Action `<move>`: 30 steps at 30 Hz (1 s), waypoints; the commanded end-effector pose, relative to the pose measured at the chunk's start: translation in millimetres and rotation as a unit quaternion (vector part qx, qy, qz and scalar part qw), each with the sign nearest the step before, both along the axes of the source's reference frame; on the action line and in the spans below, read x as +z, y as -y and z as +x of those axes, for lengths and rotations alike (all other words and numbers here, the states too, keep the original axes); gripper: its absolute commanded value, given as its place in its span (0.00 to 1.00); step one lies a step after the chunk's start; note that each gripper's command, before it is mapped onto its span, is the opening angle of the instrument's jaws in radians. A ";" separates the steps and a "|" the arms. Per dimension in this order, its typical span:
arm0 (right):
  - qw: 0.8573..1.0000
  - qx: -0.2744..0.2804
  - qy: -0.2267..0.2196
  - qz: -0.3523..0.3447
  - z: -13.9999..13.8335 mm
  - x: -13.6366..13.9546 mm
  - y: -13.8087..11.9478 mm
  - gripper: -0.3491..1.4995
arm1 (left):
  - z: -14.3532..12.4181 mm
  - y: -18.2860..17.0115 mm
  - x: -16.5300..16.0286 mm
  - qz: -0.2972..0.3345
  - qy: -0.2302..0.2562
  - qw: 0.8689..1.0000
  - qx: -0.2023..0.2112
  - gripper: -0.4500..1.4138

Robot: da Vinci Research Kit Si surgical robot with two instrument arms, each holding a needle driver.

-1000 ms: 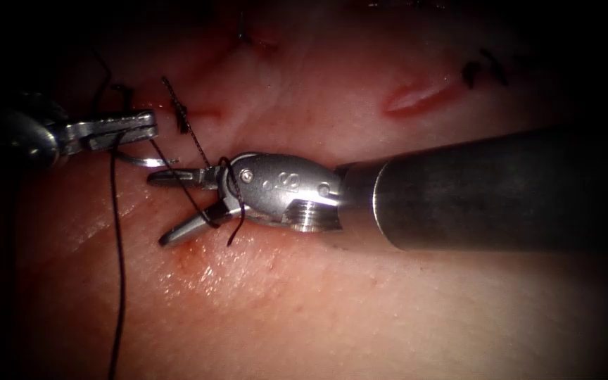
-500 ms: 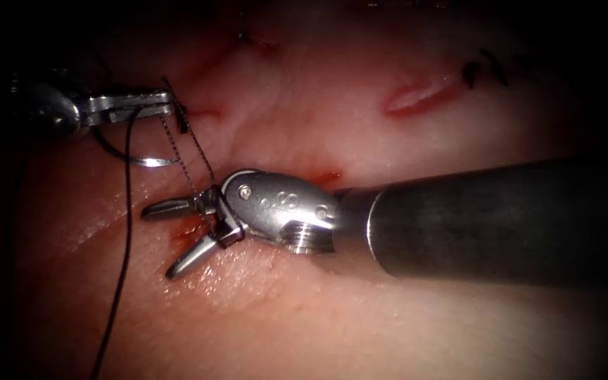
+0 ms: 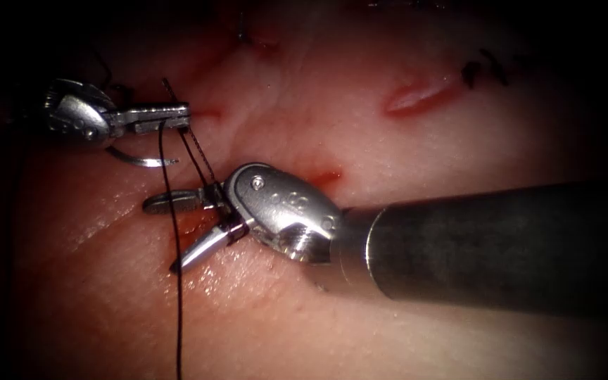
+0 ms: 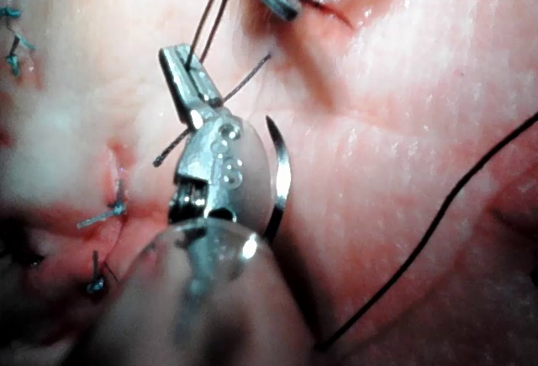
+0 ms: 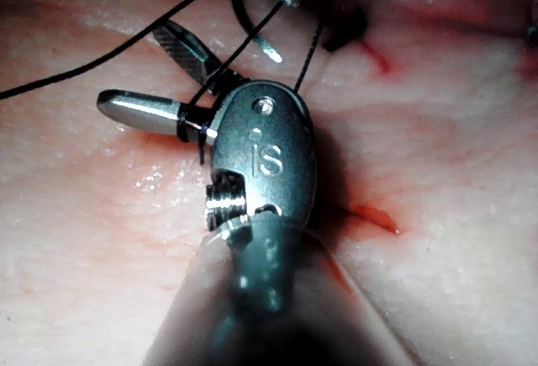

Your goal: Wound Closure

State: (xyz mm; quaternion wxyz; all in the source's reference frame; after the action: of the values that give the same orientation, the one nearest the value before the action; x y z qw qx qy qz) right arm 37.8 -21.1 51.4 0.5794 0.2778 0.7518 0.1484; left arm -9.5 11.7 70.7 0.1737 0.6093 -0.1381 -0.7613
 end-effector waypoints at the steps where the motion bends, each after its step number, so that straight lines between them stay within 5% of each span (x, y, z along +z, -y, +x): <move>1: 1.000 0.006 -0.013 0.005 0.9 0.1 -0.3 0.69 | -0.5 -0.2 0.7 -0.003 -0.003 1.000 0.000 0.00; 9: 0.999 0.039 -0.025 0.018 -0.2 -0.4 -0.9 0.67 | 0.3 2.0 0.8 -0.016 -0.010 1.000 0.007 0.00; 30: 0.990 0.128 0.034 0.042 -1.8 -0.3 -3.6 0.65 | 2.0 7.4 0.5 -0.023 -0.023 0.999 0.010 0.00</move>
State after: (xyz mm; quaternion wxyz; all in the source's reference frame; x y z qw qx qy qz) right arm 35.0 -17.8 50.8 0.5707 0.1963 0.7516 0.2662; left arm -7.1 3.6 70.5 0.1968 0.5877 -0.1470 -0.7709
